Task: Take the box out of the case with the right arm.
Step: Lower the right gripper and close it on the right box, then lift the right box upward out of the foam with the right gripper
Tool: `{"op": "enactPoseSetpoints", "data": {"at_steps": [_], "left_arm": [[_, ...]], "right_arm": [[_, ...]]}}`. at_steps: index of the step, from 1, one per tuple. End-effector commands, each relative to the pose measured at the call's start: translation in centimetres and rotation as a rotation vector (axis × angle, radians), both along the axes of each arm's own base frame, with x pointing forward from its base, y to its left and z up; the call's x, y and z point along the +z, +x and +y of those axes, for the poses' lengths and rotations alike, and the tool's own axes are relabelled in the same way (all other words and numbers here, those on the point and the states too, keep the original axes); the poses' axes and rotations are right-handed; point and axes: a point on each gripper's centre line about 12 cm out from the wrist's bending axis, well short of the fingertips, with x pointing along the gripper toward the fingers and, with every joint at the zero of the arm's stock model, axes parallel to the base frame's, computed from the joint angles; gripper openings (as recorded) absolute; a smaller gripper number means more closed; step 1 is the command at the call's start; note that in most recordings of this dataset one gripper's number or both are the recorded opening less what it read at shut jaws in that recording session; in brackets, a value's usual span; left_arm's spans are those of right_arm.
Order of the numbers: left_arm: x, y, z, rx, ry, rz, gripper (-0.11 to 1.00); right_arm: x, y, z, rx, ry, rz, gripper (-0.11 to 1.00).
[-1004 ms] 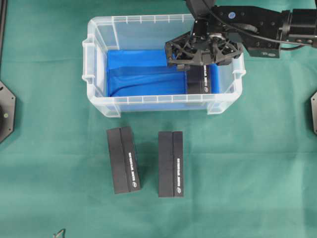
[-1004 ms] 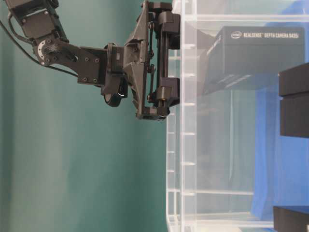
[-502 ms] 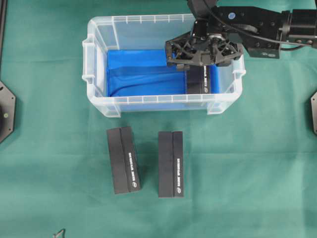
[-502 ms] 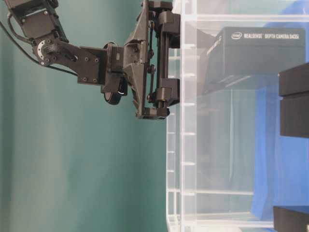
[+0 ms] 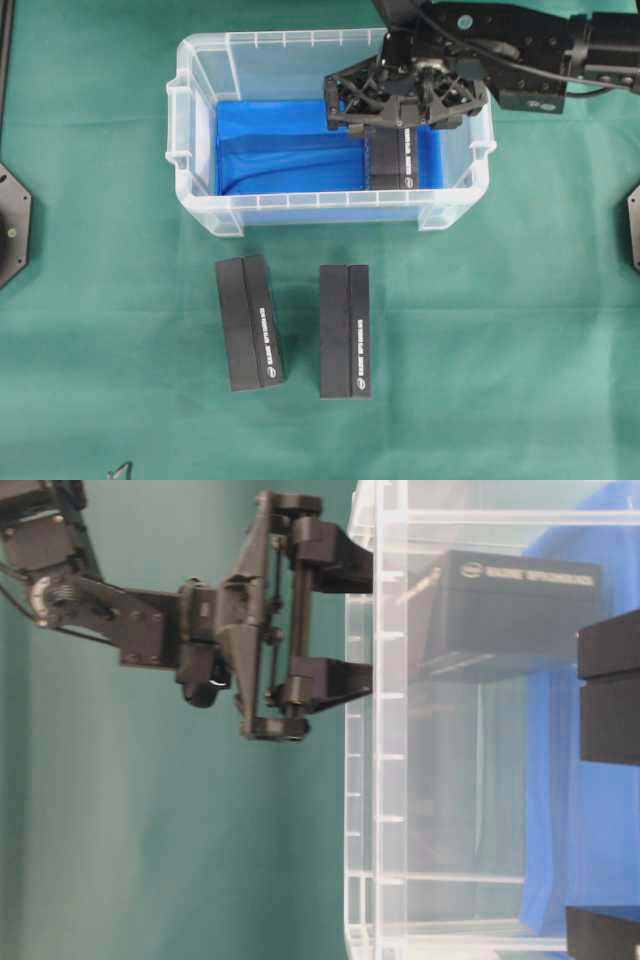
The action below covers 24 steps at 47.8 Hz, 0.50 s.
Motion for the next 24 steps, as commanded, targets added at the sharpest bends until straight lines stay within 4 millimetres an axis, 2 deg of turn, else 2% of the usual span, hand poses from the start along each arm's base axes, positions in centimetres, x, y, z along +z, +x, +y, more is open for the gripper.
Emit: {"op": "enactPoseSetpoints", "data": {"at_steps": [1, 9, 24], "left_arm": [[0.2, 0.2, 0.1, 0.005, 0.001, -0.008, 0.03], [0.2, 0.2, 0.1, 0.004, 0.002, -0.008, 0.03], [0.3, 0.1, 0.1, 0.005, 0.001, -0.012, 0.03]], "right_arm": [[4.5, -0.3, 0.4, 0.012, -0.031, -0.080, 0.66], [7.7, -1.0, 0.4, 0.009, -0.051, -0.083, 0.66], [11.8, -1.4, 1.1, 0.025, -0.055, -0.077, 0.66]]}}
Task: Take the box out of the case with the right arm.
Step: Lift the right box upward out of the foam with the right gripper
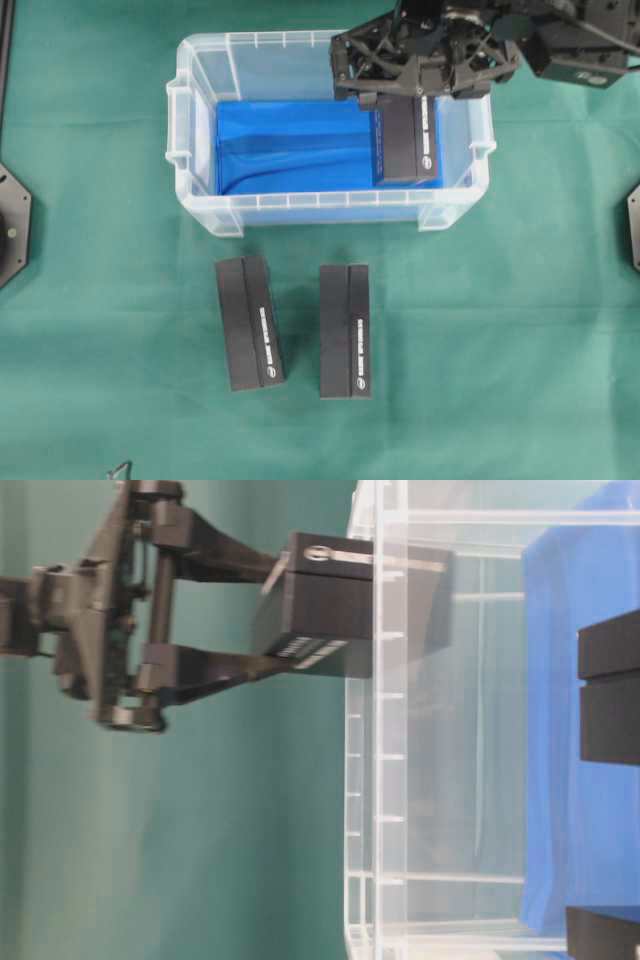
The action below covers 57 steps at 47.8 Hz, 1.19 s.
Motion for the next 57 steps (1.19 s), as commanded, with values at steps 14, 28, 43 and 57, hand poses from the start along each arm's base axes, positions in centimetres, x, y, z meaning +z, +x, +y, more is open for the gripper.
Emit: {"op": "enactPoseSetpoints", "data": {"at_steps": [14, 28, 43, 57], "left_arm": [[0.3, 0.1, 0.1, 0.004, 0.002, -0.012, 0.03], [0.3, 0.1, 0.1, 0.004, 0.002, -0.014, 0.03], [0.3, 0.1, 0.1, 0.003, 0.004, -0.012, 0.03], [0.3, 0.1, 0.1, 0.003, 0.004, -0.012, 0.03]], "right_arm": [[6.3, -1.4, 1.0, 0.013, -0.034, -0.034, 0.66], [8.3, -1.7, 1.5, 0.017, -0.040, -0.051, 0.66], [8.3, -1.8, 1.5, 0.014, -0.045, -0.044, 0.66], [8.3, -1.8, 1.4, 0.013, -0.053, -0.044, 0.66]]}}
